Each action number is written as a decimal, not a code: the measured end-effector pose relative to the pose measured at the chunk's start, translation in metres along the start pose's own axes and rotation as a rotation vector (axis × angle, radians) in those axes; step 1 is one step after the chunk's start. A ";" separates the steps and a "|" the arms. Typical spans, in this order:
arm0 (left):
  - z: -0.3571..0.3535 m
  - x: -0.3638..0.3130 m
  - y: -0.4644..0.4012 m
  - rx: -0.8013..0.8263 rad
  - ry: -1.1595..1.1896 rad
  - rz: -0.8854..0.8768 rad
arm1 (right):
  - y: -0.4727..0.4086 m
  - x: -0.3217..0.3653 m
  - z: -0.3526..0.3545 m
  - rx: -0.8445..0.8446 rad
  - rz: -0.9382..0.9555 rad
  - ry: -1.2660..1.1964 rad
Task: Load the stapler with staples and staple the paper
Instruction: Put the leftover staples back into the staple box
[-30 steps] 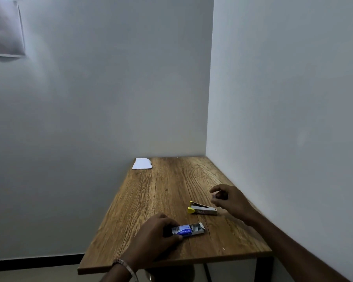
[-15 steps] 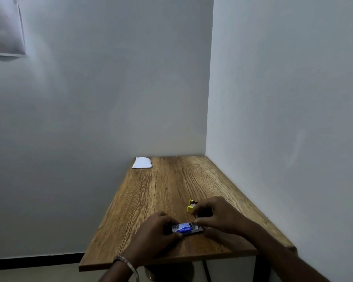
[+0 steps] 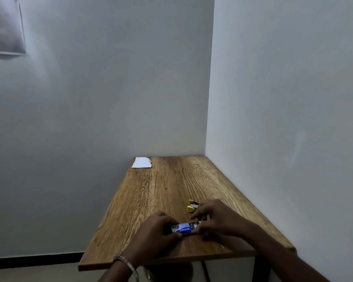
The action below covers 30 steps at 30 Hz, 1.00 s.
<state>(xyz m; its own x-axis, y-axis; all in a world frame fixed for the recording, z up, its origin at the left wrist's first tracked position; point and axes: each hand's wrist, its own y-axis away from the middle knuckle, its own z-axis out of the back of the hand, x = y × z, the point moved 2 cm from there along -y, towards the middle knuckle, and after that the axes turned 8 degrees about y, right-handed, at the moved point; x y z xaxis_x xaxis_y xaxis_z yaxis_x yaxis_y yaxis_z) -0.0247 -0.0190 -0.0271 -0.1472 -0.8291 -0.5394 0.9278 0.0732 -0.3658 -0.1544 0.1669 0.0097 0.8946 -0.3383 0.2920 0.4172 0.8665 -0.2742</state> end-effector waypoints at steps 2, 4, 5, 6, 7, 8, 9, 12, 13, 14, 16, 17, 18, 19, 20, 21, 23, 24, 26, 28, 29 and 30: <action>0.000 0.000 -0.001 -0.002 0.002 -0.002 | 0.001 -0.002 0.000 -0.028 -0.007 -0.017; 0.000 -0.001 0.000 -0.008 0.006 -0.007 | 0.004 -0.005 0.003 -0.101 -0.035 -0.073; 0.000 -0.001 0.000 -0.009 0.008 -0.009 | 0.007 -0.008 0.004 -0.134 -0.057 -0.114; 0.000 0.000 -0.001 -0.007 0.008 -0.007 | 0.009 -0.011 0.004 -0.154 -0.080 -0.143; 0.000 0.001 -0.001 -0.003 0.010 -0.004 | 0.012 -0.015 0.003 -0.160 -0.108 -0.152; 0.000 0.001 0.000 -0.001 0.013 -0.001 | 0.016 -0.017 0.002 -0.154 -0.141 -0.148; 0.001 0.002 0.000 -0.001 0.017 0.002 | 0.020 -0.020 0.000 -0.141 -0.173 -0.150; 0.001 0.002 0.000 -0.003 0.031 0.007 | 0.029 -0.023 -0.006 -0.088 -0.207 -0.180; 0.001 0.002 0.000 -0.004 0.030 0.009 | 0.030 -0.023 -0.007 -0.079 -0.207 -0.196; 0.000 0.002 0.000 -0.004 0.028 0.010 | 0.031 -0.023 -0.009 -0.080 -0.209 -0.216; 0.001 0.001 0.000 -0.002 0.028 0.010 | 0.030 -0.020 -0.010 -0.091 -0.200 -0.248; 0.001 0.000 0.000 0.000 0.029 0.009 | 0.030 -0.018 -0.010 -0.092 -0.191 -0.262; 0.001 0.000 0.000 0.003 0.029 0.009 | 0.029 -0.016 -0.010 -0.091 -0.185 -0.275; 0.002 0.000 0.000 0.004 0.024 0.009 | 0.027 -0.014 -0.011 -0.092 -0.179 -0.290; 0.002 0.000 0.000 0.005 0.019 0.009 | 0.026 -0.012 -0.011 -0.096 -0.173 -0.304; 0.002 -0.001 0.000 0.005 0.016 0.011 | 0.024 -0.010 -0.012 -0.102 -0.165 -0.311; 0.002 0.000 0.000 -0.001 0.022 0.016 | 0.022 -0.007 -0.013 -0.116 -0.153 -0.311; 0.002 0.000 0.000 -0.005 0.023 0.018 | 0.021 -0.005 -0.014 -0.122 -0.147 -0.314; 0.002 0.000 -0.001 -0.006 0.030 0.022 | 0.018 -0.003 -0.016 -0.128 -0.139 -0.320; 0.003 0.000 -0.001 -0.003 0.036 0.026 | 0.017 -0.002 -0.017 -0.124 -0.141 -0.308; 0.004 0.000 -0.001 -0.004 0.034 0.025 | 0.017 -0.002 -0.017 -0.119 -0.141 -0.306; 0.004 -0.001 -0.001 -0.007 0.030 0.023 | 0.018 -0.002 -0.016 -0.115 -0.138 -0.305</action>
<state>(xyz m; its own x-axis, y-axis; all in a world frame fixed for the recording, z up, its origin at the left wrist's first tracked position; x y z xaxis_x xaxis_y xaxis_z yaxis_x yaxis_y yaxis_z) -0.0239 -0.0208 -0.0236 -0.1362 -0.8104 -0.5698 0.9286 0.0959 -0.3584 -0.1465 0.1772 -0.0107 0.7468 -0.3089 0.5890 0.5614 0.7676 -0.3093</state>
